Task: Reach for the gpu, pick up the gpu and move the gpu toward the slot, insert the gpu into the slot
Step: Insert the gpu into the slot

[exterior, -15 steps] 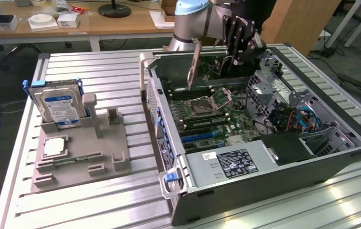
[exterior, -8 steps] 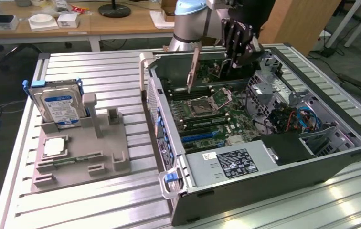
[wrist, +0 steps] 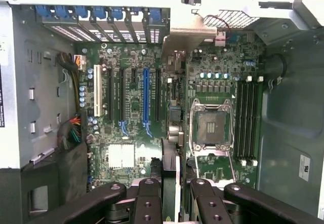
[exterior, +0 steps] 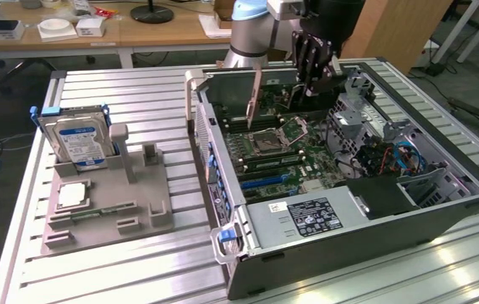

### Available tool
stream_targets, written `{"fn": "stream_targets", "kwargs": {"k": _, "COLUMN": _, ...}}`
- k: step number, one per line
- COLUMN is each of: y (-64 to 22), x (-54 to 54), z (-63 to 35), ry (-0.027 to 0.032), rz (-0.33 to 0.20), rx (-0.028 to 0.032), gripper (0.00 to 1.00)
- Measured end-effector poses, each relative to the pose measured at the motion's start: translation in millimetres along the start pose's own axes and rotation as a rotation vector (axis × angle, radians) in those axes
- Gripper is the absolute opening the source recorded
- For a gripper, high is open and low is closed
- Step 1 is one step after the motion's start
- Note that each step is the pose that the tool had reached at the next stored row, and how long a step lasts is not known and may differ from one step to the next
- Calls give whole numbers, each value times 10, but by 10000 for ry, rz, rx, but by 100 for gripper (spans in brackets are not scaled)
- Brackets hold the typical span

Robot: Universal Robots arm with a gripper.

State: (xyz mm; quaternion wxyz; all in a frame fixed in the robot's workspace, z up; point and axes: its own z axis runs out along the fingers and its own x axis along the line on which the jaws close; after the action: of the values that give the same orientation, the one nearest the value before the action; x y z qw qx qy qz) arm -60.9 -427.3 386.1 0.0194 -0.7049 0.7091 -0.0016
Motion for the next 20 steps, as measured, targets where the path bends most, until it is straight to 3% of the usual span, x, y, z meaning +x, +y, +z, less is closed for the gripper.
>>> {"fn": "stream_targets", "kwargs": {"k": 15, "y": 46, "x": 35, "z": 135, "ry": 10, "rz": 257, "rx": 8, "gripper": 27}}
{"fn": "stream_targets", "kwargs": {"k": 20, "y": 53, "x": 43, "z": 207, "ry": 8, "rz": 195, "rx": -23, "gripper": 27}}
